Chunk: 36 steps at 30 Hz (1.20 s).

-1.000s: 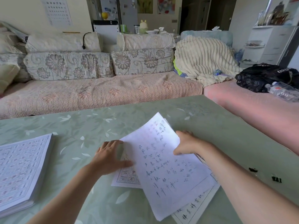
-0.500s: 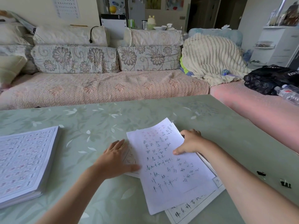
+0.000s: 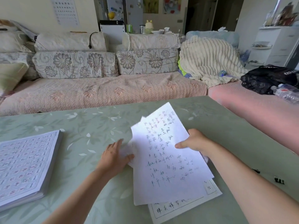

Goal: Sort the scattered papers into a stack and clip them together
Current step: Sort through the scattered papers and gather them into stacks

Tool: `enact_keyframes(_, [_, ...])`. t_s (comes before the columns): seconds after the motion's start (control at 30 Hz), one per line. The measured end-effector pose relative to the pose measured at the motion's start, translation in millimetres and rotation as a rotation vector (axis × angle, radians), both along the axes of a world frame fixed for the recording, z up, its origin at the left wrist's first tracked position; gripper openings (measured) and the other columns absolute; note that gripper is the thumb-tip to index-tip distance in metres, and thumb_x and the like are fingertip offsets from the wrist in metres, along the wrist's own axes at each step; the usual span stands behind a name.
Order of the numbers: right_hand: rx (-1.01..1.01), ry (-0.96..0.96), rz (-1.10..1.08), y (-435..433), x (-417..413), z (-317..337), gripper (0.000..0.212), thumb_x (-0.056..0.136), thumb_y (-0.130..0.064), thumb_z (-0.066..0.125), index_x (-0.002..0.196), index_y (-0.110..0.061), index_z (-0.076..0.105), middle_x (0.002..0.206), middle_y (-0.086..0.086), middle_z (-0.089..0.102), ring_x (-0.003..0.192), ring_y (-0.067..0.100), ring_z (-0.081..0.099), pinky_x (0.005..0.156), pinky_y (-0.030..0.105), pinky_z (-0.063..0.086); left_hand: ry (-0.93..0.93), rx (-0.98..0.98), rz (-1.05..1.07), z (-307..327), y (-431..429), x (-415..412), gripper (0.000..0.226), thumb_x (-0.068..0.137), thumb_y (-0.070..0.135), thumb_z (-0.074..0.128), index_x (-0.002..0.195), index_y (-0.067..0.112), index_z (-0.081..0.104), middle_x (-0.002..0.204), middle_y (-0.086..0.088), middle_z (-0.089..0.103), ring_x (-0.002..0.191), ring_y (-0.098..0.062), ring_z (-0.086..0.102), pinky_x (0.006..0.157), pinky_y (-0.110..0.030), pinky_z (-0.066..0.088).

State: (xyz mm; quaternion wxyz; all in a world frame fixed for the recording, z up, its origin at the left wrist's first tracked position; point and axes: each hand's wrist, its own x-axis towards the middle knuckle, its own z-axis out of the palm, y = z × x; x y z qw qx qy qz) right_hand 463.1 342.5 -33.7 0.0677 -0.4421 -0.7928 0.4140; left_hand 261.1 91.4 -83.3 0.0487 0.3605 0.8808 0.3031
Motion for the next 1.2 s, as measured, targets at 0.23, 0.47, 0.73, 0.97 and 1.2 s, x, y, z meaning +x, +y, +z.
enact_keyframes(0.23, [-0.308, 0.361, -0.099, -16, 10, 5, 0.044, 0.066, -0.015, 0.092, 0.104, -0.006, 0.07, 0.101, 0.009, 0.076, 0.089, 0.017, 0.071, 0.078, 0.031, 0.055, -0.782, 0.456, 0.227, 34, 14, 15, 0.08, 0.072, 0.046, 0.081, 0.136, 0.01, 0.048, 0.11, -0.008, 0.07, 0.096, -0.026, 0.068, 0.089, -0.041, 0.053])
enact_keyframes(0.47, [-0.281, 0.262, 0.053, -30, 5, 0, 0.053, 0.07, -0.035, 0.088, 0.114, -0.013, 0.069, 0.113, 0.0, 0.074, 0.105, 0.018, 0.069, 0.1, 0.039, 0.052, -0.671, 0.34, 0.175, 49, 16, 28, 0.013, 0.085, 0.006, 0.069, 0.095, 0.012, 0.064, 0.097, -0.017, 0.071, 0.082, -0.033, 0.069, 0.075, -0.048, 0.057])
enact_keyframes(0.73, [-0.112, 0.449, 0.017, -39, -6, 19, 0.012, 0.086, -0.019, 0.074, 0.097, -0.014, 0.072, 0.103, 0.005, 0.076, 0.09, 0.018, 0.071, 0.082, 0.031, 0.056, -0.751, 0.653, 0.102, 77, -1, 31, 0.035, 0.084, -0.001, 0.065, 0.106, 0.026, 0.067, 0.094, -0.005, 0.075, 0.078, -0.028, 0.071, 0.071, -0.042, 0.059])
enact_keyframes(0.97, [0.053, 0.797, -0.057, -73, -22, 68, 0.009, 0.089, -0.013, 0.067, 0.095, -0.02, 0.067, 0.095, -0.005, 0.074, 0.081, 0.009, 0.065, 0.072, 0.025, 0.049, -0.456, 0.964, 0.073, 133, 2, 45, 0.031, 0.084, -0.002, 0.063, 0.094, 0.027, 0.064, 0.091, 0.0, 0.075, 0.086, -0.02, 0.071, 0.077, -0.038, 0.058])
enact_keyframes(1.2, [0.152, 0.793, -0.002, -91, -19, 86, 0.041, 0.086, -0.019, 0.072, 0.122, -0.028, 0.055, 0.112, -0.016, 0.068, 0.101, -0.001, 0.064, 0.086, 0.02, 0.049, -0.29, 0.85, -0.006, 143, -8, 49, 0.055, 0.082, 0.019, 0.076, 0.127, 0.024, 0.046, 0.115, 0.01, 0.063, 0.102, -0.004, 0.063, 0.08, -0.022, 0.052])
